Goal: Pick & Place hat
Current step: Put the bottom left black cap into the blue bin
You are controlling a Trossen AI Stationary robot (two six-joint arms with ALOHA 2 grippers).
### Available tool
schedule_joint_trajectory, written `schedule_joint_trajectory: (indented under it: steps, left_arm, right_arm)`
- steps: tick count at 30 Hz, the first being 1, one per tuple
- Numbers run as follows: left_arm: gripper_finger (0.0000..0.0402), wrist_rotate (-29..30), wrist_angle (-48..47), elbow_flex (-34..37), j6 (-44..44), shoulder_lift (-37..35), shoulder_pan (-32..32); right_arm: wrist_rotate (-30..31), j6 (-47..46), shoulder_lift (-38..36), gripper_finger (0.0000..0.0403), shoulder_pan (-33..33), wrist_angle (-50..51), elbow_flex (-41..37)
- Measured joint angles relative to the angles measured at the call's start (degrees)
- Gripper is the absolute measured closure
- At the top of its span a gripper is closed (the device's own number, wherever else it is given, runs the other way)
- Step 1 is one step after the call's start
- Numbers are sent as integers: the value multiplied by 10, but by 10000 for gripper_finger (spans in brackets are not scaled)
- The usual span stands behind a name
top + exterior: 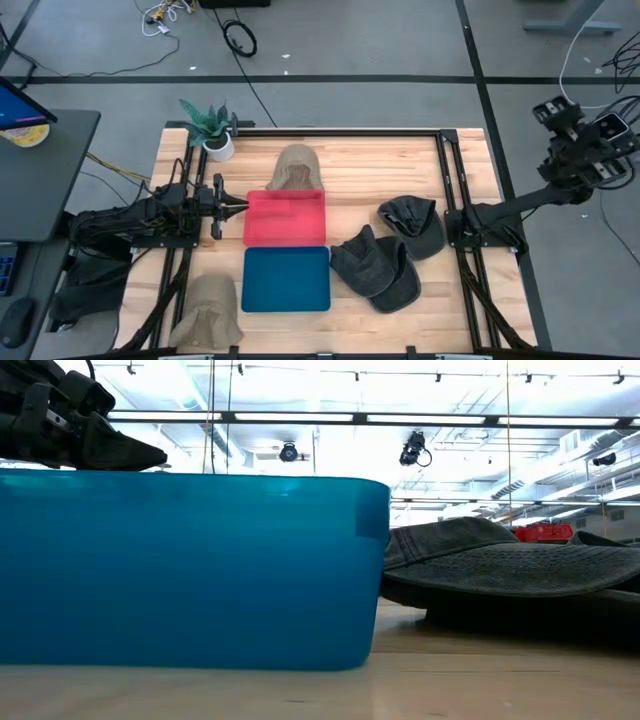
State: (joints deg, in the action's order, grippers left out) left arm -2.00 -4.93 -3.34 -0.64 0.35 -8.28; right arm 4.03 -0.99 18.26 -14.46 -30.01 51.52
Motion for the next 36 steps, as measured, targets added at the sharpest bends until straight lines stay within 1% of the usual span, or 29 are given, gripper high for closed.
schedule_joint_trajectory:
  steps: [3, 4, 6, 10, 14, 18, 21, 24, 25, 27, 29, 34, 36]
  left_arm:
    - [344, 0, 0, 0, 0, 0, 0]
    - [344, 0, 0, 0, 0, 0, 0]
    - [344, 0, 0, 0, 0, 0, 0]
    - [344, 0, 0, 0, 0, 0, 0]
    - [344, 0, 0, 0, 0, 0, 0]
    - [344, 0, 0, 0, 0, 0, 0]
    - [344, 0, 0, 0, 0, 0, 0]
    - [344, 0, 0, 0, 0, 0, 0]
    - [344, 0, 0, 0, 0, 0, 0]
    - [344, 0, 0, 0, 0, 0, 0]
    - [344, 0, 0, 0, 0, 0, 0]
    - [344, 0, 0, 0, 0, 0, 0]
    - [344, 0, 0, 0, 0, 0, 0]
  right_arm:
    - [0, 32, 32, 208, 0, 10, 34]
    - [0, 40, 45, 208, 0, 29, 53]
    - [0, 55, 76, 208, 0, 105, 106]
    - [4, 90, 153, 208, 0, 342, 256]
    - [39, 77, 243, 208, 0, 592, 401]
    - [44, 59, 341, 208, 0, 822, 502]
    - [39, 24, 405, 208, 0, 996, 546]
    - [35, -7, 464, 208, 0, 1144, 537]
    - [35, -18, 479, 208, 0, 1169, 520]
    - [34, -29, 501, 208, -2, 1173, 465]
    - [28, -24, 512, 208, -13, 1132, 397]
    - [-11, 2, 541, 208, -52, 947, 225]
    - [-11, 4, 552, 208, -66, 893, 174]
